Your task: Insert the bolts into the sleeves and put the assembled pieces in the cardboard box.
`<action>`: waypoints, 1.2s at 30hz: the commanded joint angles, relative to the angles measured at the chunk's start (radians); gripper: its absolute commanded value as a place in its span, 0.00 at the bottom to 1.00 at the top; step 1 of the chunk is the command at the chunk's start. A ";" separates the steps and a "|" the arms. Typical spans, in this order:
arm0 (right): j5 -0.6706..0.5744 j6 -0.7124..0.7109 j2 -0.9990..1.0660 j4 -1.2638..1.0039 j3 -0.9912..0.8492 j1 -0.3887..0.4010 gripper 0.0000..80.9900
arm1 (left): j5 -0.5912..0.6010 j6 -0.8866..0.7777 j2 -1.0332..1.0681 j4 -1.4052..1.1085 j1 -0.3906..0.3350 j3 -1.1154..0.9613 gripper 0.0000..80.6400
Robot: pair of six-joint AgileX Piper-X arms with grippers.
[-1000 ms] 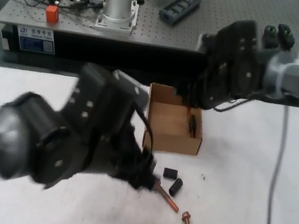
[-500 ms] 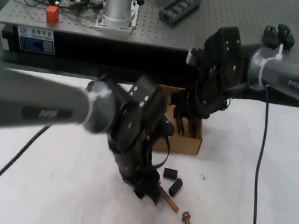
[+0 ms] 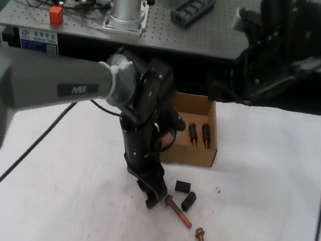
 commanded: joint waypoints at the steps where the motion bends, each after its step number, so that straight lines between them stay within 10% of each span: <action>1: -0.015 -0.015 -0.025 0.001 0.015 -0.007 0.37 | 0.029 0.027 0.020 0.049 -0.001 -0.032 0.45; 16: -0.021 -0.038 -0.225 0.001 0.359 -0.053 0.37 | 0.185 -0.017 -0.004 0.085 -0.006 -0.080 0.47; 36: 0.010 -0.024 -0.313 0.118 0.484 -0.007 0.37 | 0.069 0.039 0.067 0.144 -0.082 -0.077 0.37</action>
